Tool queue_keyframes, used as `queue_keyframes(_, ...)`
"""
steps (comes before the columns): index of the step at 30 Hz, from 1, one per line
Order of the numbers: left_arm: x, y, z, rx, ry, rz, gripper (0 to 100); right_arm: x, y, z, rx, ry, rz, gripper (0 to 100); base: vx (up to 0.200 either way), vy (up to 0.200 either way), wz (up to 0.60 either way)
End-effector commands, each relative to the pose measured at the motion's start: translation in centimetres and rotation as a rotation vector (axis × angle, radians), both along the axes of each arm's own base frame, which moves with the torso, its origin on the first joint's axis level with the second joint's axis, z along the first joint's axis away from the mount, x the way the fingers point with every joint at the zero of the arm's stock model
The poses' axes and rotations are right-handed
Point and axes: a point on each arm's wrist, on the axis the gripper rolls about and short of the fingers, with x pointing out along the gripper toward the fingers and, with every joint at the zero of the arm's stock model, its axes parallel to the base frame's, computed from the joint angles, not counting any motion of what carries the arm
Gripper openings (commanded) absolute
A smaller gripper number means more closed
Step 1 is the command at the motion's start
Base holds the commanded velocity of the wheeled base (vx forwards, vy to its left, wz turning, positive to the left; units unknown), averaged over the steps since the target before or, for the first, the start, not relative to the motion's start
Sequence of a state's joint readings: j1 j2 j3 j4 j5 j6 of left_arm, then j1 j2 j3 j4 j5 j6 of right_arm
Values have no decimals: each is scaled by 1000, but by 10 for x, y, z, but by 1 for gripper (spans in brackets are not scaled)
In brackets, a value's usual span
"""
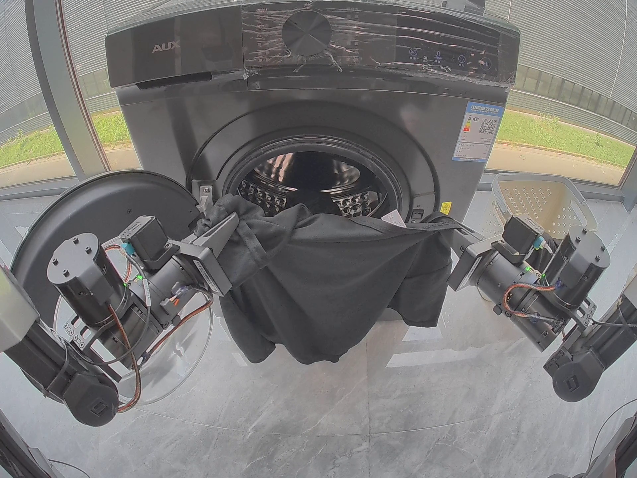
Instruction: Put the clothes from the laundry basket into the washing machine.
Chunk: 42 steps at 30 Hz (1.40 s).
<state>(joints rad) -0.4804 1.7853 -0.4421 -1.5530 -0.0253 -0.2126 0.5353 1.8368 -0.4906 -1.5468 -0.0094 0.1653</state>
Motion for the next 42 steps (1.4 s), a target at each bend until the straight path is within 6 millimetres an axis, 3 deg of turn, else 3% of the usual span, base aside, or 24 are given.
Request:
queue_keyframes(1,-1,0,0,-1,0,-4,0,2,1,-3,-4,8,0,0,0,0,0)
queue_keyframes(7,-1,0,0,-1,0,-2,0,3,1,-2,-2,4,-3,0,0,0,0)
queue_keyframes(11,7,0,13,-53,-43,16,0,3,1,-4,-6,10,-3,0,0,0,0)
queue_keyframes(16,1,5,27,-100,-72,15,0,4,-2,-7,-13,22,-11,0,0,0,0)
queue_keyframes(42,1,5,27,-98,-75,16,0,5,-5,-1,-2,0,-22,0,0,0,0)
